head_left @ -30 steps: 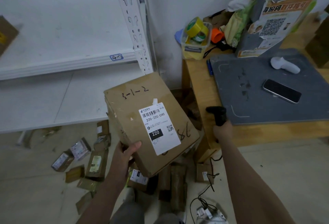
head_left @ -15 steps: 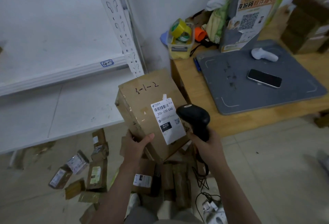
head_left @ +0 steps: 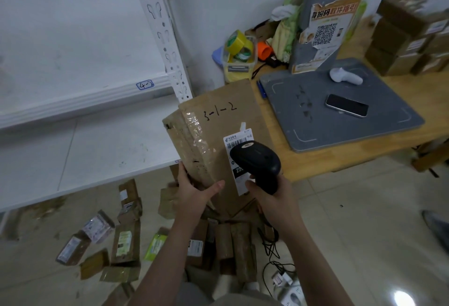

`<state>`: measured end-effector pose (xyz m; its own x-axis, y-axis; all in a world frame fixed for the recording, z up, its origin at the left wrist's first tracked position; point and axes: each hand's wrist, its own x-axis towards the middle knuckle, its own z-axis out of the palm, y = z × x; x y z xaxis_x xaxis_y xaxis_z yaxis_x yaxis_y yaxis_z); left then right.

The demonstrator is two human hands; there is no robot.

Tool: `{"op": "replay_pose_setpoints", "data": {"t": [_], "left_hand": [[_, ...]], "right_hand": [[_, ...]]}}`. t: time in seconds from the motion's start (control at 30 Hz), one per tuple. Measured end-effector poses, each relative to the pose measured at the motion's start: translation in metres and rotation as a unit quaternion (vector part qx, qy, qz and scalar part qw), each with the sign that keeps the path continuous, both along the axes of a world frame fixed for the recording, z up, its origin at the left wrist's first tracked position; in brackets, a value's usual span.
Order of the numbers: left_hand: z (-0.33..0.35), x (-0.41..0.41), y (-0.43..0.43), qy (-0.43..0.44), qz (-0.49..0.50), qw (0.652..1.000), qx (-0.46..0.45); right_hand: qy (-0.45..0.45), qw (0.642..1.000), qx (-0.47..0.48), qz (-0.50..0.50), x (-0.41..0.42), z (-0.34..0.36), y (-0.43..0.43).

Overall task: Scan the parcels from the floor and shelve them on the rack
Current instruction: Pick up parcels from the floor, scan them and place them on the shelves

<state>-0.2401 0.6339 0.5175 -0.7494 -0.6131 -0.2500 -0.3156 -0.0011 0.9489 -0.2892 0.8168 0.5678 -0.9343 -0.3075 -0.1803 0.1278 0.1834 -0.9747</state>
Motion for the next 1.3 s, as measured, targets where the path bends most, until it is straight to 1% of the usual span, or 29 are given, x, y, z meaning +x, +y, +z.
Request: {"op": "replay_pose_setpoints", "data": {"t": [0.23,0.53,0.93,1.23,1.3], "left_hand": [[0.003,0.012,0.006,0.015,-0.003,1.0,0.013],[0.003,0.024,0.013,0.016,0.001,1.0,0.001],[0.003,0.032,0.015,0.028,0.023,0.999,0.039],[-0.005,0.032,0.014,0.055,0.056,0.994,0.076],[-0.008,0.029,0.013,0.053,0.075,0.993,0.08]], "right_hand": [[-0.007,1.0,0.008,-0.014,0.015,-0.005,0.004],[0.002,1.0,0.022,-0.02,0.03,-0.008,0.007],[-0.004,1.0,0.017,-0.021,0.036,-0.011,0.01],[-0.027,0.997,-0.023,-0.068,0.019,-0.025,0.015],[-0.035,0.995,-0.015,-0.094,0.006,-0.034,0.019]]}}
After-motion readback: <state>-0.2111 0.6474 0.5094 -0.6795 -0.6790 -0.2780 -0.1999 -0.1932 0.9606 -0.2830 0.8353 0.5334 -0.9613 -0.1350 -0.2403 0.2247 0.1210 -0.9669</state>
